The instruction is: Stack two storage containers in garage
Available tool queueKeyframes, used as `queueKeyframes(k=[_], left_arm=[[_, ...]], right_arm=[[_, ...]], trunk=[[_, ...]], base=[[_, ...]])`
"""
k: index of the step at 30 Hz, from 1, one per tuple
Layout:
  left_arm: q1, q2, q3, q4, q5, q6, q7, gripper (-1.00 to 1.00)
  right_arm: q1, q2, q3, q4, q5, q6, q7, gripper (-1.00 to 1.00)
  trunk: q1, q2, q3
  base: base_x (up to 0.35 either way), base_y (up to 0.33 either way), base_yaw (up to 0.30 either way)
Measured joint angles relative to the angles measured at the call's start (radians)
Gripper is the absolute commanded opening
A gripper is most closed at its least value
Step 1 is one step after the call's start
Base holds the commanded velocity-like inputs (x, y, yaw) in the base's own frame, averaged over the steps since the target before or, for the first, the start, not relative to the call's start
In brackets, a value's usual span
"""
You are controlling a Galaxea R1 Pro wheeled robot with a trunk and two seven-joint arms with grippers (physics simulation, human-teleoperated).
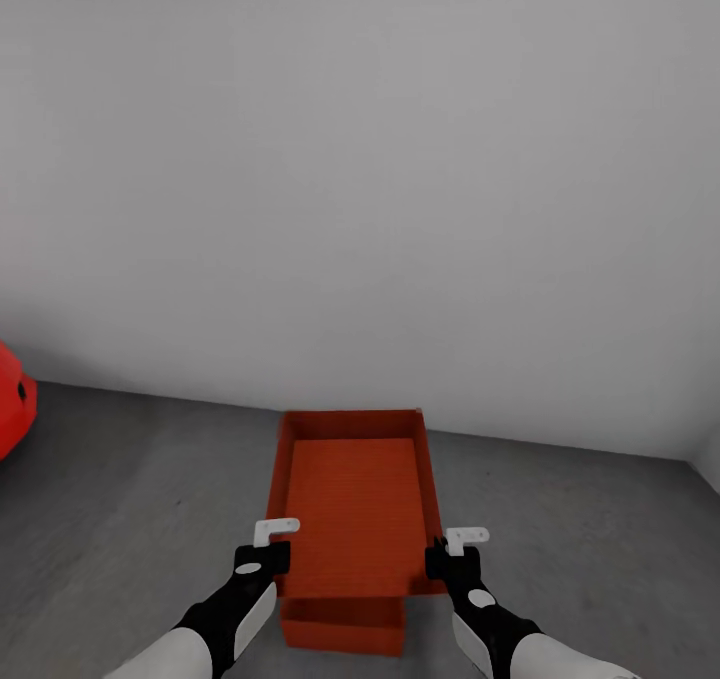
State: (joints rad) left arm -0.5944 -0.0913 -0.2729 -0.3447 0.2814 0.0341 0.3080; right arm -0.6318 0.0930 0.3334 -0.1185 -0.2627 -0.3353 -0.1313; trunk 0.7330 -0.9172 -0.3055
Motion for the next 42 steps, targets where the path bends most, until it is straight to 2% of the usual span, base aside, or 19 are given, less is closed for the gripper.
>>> queueKeyframes(k=[5,12,42], left_arm=[[0.000,0.000,0.000,0.000,0.000,0.000,0.000,-1.00],[0.000,0.001,-0.001,0.000,0.001,0.000,0.000,-1.00],[0.000,0.000,-0.001,0.000,0.000,0.000,0.000,-1.00]], right_arm=[[0.000,0.000,0.000,0.001,0.000,0.000,0.000,-1.00],[0.000,0.001,0.000,0.001,0.001,0.000,-0.001,-1.00],[0.000,0.000,0.000,0.000,0.000,0.000,0.000,-1.00]], trunk=[[0.000,0.000,0.000],[0.001,0.000,-0.002],[0.001,0.000,-0.048]], base=[[0.230,0.000,0.000],[0.028,0.000,0.000],[0.000,0.000,0.000]])
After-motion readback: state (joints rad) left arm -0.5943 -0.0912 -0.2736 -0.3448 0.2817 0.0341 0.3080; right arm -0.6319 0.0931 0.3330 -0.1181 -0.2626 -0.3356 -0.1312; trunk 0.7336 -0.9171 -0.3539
